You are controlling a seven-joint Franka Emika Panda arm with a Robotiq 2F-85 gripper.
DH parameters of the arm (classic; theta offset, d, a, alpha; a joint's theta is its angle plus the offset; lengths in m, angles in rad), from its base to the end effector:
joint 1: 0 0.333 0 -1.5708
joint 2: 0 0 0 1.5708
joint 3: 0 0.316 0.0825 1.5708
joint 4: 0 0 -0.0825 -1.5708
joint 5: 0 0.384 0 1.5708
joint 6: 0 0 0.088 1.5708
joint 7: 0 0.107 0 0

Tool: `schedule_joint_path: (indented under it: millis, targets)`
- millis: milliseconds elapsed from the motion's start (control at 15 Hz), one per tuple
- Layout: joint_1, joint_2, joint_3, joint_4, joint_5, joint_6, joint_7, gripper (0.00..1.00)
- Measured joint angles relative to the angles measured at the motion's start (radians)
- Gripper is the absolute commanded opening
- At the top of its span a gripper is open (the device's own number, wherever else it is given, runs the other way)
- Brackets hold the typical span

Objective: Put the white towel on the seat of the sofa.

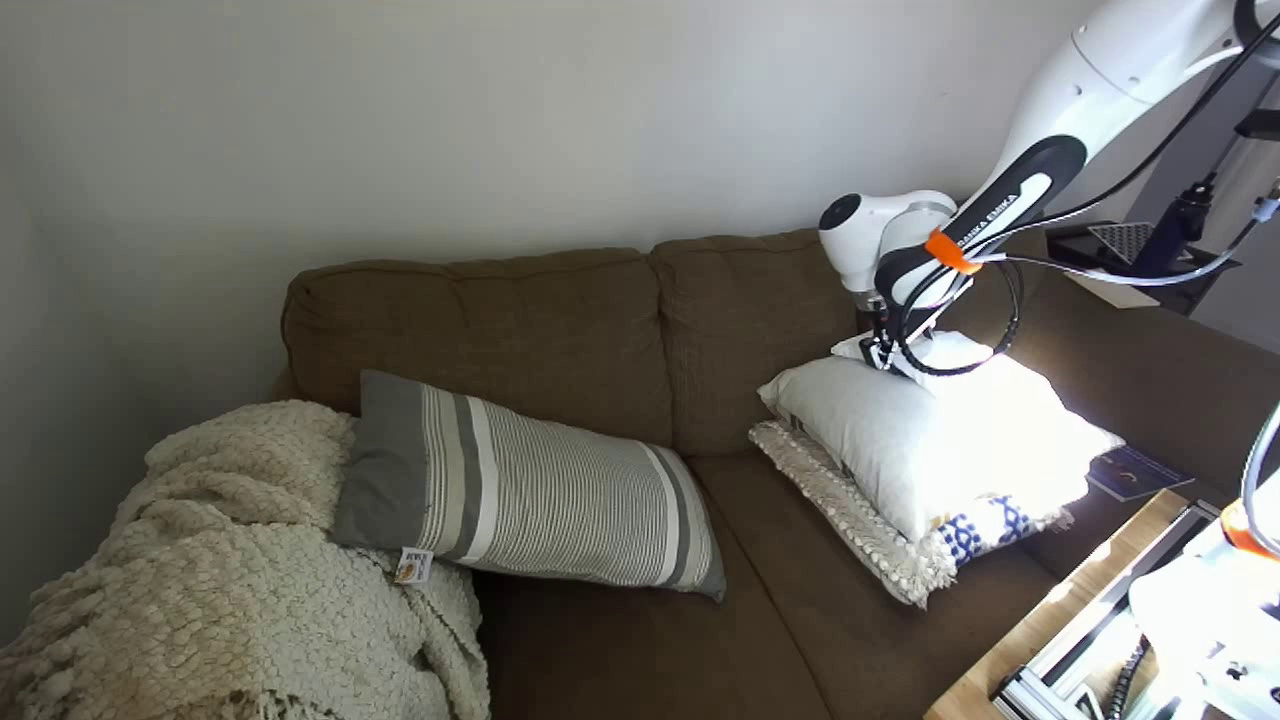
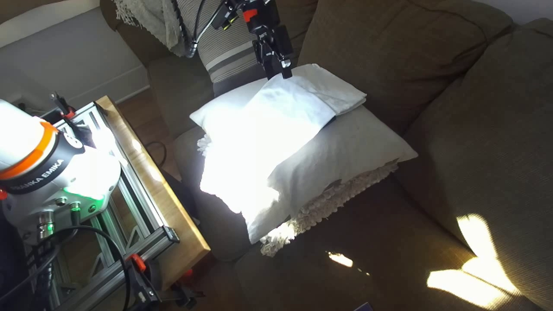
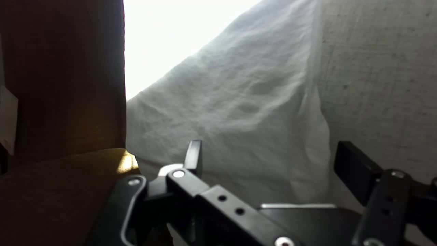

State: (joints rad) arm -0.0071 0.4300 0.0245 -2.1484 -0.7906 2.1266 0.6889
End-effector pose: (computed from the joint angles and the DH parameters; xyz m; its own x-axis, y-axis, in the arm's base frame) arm 0.5255 -0.0220 0.1773 0.9767 -0.1412 -0.1618 -0.0120 -0.7880 0.6156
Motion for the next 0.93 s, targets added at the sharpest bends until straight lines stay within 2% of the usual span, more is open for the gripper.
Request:
schedule_joint_path:
  millis: [67, 133, 667, 933]
  targets:
    - [0.006, 0.022, -0.009, 0.019, 0.002, 0.000, -0.012, 0.73]
    - [0.012, 0.041, -0.017, 0.035, 0.003, -0.001, -0.022, 0.72]
    - [0.047, 0.069, -0.062, 0.068, 0.025, -0.006, -0.028, 0.09]
    - [0.055, 0.058, -0.074, 0.068, 0.035, -0.008, -0.026, 0.05]
